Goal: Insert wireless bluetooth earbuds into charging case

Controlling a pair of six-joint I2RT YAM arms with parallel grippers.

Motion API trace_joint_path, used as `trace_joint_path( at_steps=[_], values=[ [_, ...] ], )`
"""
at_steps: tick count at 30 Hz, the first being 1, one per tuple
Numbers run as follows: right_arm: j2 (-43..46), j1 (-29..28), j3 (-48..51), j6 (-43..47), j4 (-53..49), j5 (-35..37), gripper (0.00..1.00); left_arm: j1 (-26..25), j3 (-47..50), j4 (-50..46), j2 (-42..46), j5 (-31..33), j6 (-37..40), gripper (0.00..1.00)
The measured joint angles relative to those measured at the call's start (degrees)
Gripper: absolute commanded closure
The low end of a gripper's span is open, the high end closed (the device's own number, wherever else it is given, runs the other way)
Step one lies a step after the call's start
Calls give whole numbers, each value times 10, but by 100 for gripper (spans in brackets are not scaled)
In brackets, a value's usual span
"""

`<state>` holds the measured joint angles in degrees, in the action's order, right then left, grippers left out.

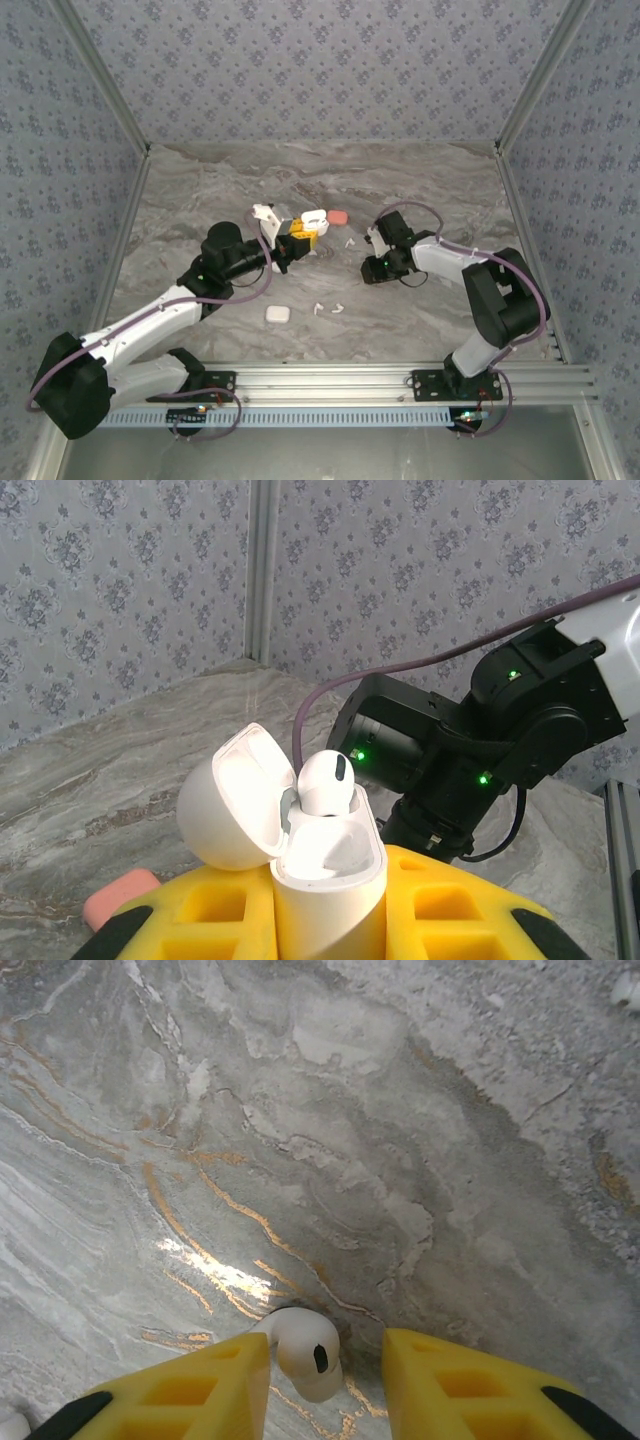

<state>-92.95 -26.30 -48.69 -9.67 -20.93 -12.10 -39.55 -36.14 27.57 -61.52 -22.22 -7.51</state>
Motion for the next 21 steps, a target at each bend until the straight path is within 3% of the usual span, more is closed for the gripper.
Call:
trace_joint_path(
  at_steps=[21],
  values=[
    [-33,-43,-47,0,-30,63,79,0,0,-7,0,4,6,100]
  ],
)
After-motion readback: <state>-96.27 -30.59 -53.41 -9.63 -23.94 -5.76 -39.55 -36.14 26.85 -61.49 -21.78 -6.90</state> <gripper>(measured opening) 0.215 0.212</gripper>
